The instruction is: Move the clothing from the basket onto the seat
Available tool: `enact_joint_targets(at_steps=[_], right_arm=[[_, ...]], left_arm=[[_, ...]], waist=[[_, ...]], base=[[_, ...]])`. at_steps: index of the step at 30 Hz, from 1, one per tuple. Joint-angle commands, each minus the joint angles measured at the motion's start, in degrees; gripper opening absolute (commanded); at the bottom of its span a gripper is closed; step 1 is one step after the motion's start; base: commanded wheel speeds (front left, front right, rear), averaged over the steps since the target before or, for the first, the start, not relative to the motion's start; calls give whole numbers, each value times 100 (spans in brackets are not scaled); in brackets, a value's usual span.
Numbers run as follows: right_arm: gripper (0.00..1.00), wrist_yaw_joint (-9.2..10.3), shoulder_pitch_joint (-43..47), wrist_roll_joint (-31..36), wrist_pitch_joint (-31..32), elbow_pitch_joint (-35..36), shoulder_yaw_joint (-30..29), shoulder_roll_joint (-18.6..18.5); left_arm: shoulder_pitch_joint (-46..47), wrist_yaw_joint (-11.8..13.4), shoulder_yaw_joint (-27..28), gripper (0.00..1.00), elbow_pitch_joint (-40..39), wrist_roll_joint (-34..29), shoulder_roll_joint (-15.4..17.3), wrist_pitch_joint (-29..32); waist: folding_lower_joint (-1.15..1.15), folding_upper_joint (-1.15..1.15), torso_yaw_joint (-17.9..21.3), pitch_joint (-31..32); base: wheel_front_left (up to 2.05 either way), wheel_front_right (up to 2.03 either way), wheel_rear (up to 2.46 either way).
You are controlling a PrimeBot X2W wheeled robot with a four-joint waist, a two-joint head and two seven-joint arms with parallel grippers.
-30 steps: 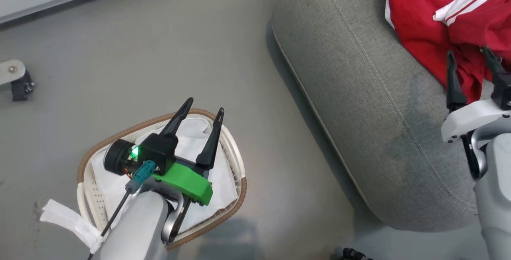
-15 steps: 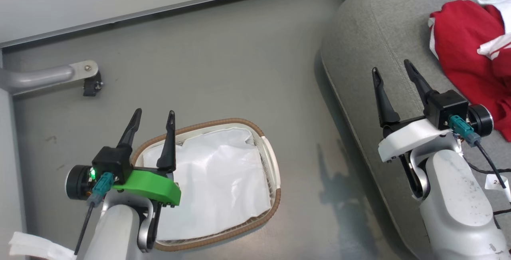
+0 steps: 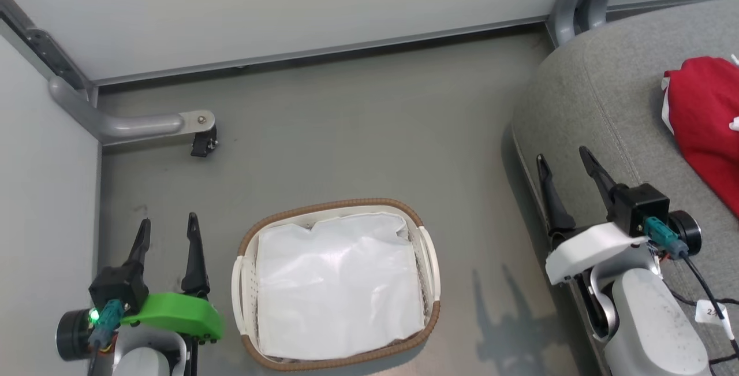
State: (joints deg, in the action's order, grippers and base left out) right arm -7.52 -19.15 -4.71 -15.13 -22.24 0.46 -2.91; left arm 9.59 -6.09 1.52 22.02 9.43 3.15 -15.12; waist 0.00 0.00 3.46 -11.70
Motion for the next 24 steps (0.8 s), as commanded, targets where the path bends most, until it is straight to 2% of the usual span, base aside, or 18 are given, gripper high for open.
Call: enact_joint_targets(at_steps=[1,11,12,16,24], right_arm=[[100,6,166,-46,-3,-18,-15,-12],[100,6,651,-219,-3,-91,46,-10],[0,0,604,-200,0,-79,40,9],[0,-1,688,-279,41,-241,15,46],[0,-1,736,-1203,296,-142,-85,40]], left_arm=[[-138,-33,56,100,5,-58,-2,-4],[-571,-118,87,100,191,413,-19,-4],[-491,-102,61,0,213,423,-22,0],[-521,-101,63,0,371,500,-51,41],[-484,-106,129,0,260,1346,-48,290]], waist=[[0,0,-139,239],[0,0,-213,564],[0,0,-183,531],[0,0,-188,541],[0,0,-198,581]], base=[[0,0,0],[0,0,0],[0,0,0],[0,0,0],[0,0,0]])
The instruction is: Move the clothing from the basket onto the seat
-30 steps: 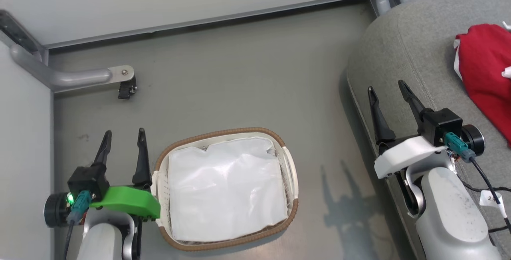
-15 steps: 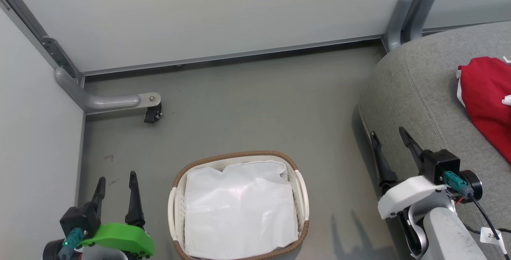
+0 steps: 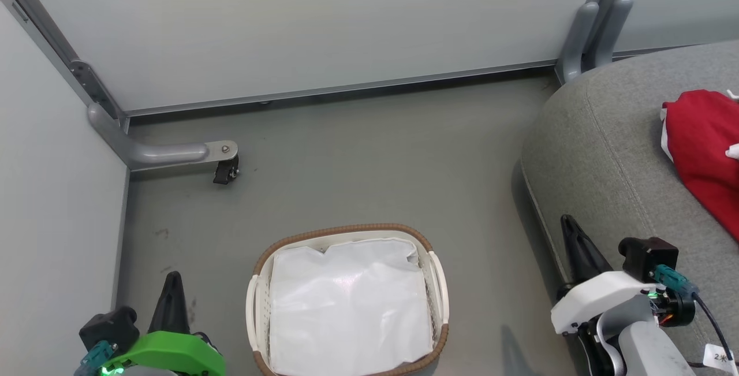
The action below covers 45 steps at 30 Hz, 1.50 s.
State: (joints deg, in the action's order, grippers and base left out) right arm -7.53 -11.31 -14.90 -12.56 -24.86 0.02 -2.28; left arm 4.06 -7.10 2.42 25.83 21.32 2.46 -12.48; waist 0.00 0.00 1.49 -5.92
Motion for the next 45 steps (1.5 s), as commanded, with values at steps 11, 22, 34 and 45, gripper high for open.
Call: enact_joint_targets(at_steps=[11,22,34,45], right_arm=[[0,1,60,-1338,301,300,-111,-31],[0,2,134,-2331,549,431,-195,-38],[0,2,216,-3530,851,584,-299,-47],[0,3,277,-4285,1045,678,-366,-53]], left_arm=[[79,-11,79,0,-308,1216,27,293],[107,-17,129,0,-451,2132,32,540],[148,-25,197,0,-619,3230,38,845],[176,-31,237,0,-721,3926,43,1032]], waist=[[0,0,-15,56],[0,0,-29,109],[0,0,-48,182],[0,0,-61,234]], base=[[0,0,0],[0,0,0],[0,0,0],[0,0,0]])
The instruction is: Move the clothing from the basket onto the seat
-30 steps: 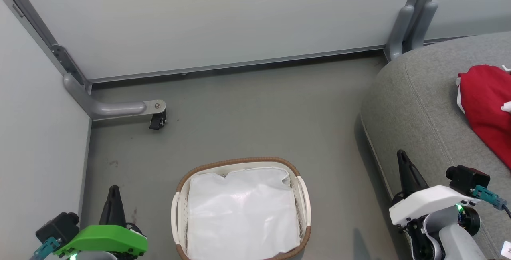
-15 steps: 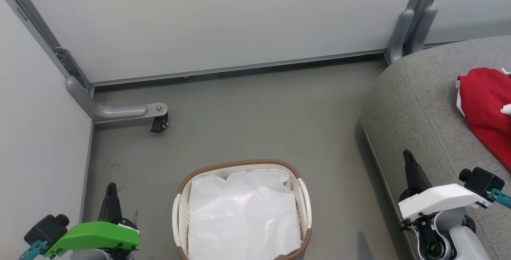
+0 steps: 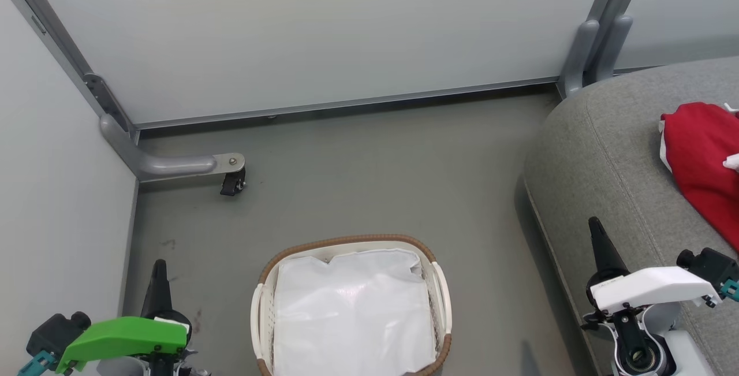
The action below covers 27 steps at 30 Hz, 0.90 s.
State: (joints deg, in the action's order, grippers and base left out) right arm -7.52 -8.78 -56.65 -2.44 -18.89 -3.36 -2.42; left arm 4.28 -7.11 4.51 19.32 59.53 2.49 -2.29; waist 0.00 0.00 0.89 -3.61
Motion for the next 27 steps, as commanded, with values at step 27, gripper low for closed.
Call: enact_joint_targets(at_steps=[27], right_arm=[[0,3,139,-1714,443,285,-168,-48]], left_arm=[[196,-43,113,0,-291,1571,48,421]], waist=[[0,0,-35,135]], base=[[0,0,0]])
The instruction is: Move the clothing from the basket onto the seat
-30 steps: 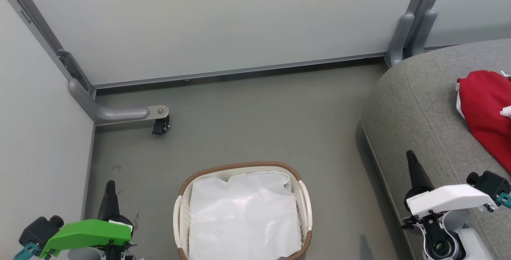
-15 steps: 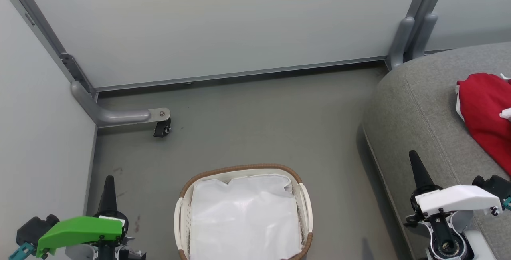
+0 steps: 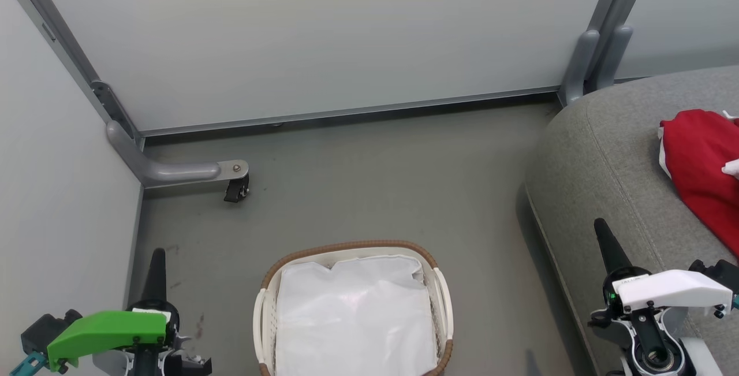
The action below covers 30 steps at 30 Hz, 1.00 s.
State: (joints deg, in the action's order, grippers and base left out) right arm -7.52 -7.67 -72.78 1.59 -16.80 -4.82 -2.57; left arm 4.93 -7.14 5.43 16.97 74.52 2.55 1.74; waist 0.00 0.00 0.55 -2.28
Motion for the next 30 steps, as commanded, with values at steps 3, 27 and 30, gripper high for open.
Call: enact_joint_targets(at_steps=[3,27,30], right_arm=[[0,3,44,-246,75,92,-35,-35],[0,3,131,-1357,353,227,-132,-42],[0,4,138,-1490,396,239,-142,-44]], left_arm=[[128,-42,30,0,-78,217,43,61],[162,-44,93,0,-225,1239,48,338],[167,-45,100,0,-242,1359,48,370]], waist=[[0,0,-5,17],[0,0,-35,133],[0,0,-39,148]], base=[[0,0,0],[0,0,0],[0,0,0]])
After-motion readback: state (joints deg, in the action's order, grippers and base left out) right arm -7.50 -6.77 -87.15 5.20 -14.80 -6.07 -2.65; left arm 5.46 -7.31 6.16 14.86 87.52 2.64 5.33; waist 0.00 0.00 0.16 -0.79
